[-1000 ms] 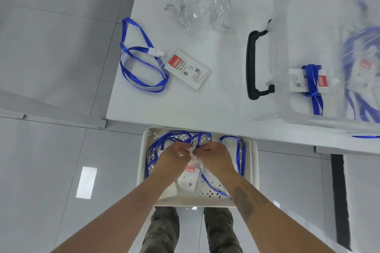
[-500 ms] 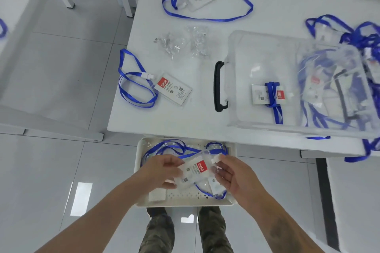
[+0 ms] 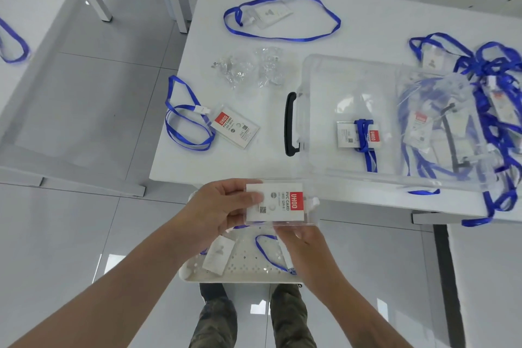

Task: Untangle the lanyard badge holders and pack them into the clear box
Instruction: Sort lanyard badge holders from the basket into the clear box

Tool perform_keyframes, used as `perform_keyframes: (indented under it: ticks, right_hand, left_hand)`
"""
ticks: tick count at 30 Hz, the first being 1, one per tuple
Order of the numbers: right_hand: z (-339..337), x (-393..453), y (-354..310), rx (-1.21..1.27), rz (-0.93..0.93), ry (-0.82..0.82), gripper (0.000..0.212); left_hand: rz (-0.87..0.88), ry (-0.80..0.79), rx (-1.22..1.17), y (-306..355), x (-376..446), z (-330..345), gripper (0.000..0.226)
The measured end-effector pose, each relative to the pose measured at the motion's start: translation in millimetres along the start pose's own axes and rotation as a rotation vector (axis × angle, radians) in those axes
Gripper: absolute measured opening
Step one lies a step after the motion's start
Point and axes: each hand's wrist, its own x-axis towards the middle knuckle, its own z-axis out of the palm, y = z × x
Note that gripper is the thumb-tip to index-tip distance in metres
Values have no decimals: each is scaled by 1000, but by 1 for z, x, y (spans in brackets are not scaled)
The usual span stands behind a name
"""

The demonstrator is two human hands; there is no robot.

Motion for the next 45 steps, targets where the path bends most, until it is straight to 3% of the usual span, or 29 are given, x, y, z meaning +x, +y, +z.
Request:
perform_keyframes:
  ticks: [3, 7, 11, 15, 18, 27, 34, 39, 45]
  right_hand:
    - [6, -6, 2, -140, -35, -41, 13]
    - [2, -18, 1, -611, -92, -133, 14]
    - [-6, -25, -16, -804, -187, -173, 24]
    - [-18, -26, -43, -703, -181, -158, 20]
    - [-25, -27, -57, -539, -95, -176, 9]
    - [-45, -49, -105, -401, -154, -196, 8]
    - [-79, -60, -177, -514, -388, -131, 7]
    - [-109, -38, -215, -273, -456, -90, 9]
    - [-111, -15, -206, 62, -308, -89, 14]
  left_hand:
    - [39, 32, 56, -1, 0, 5, 22]
    - [106, 144, 199, -3, -2, 9, 14]
    - [216, 267, 511, -8, -3, 6, 10]
    - [265, 348, 768, -11, -9, -2, 10]
    - [293, 367, 783, -8, -18, -7, 13]
    - [348, 219, 627, 23, -53, 8, 12]
    - [408, 42, 514, 72, -84, 36, 15]
    - [479, -88, 396, 106, -96, 59, 14]
    - [513, -130, 147, 126, -93, 77, 15]
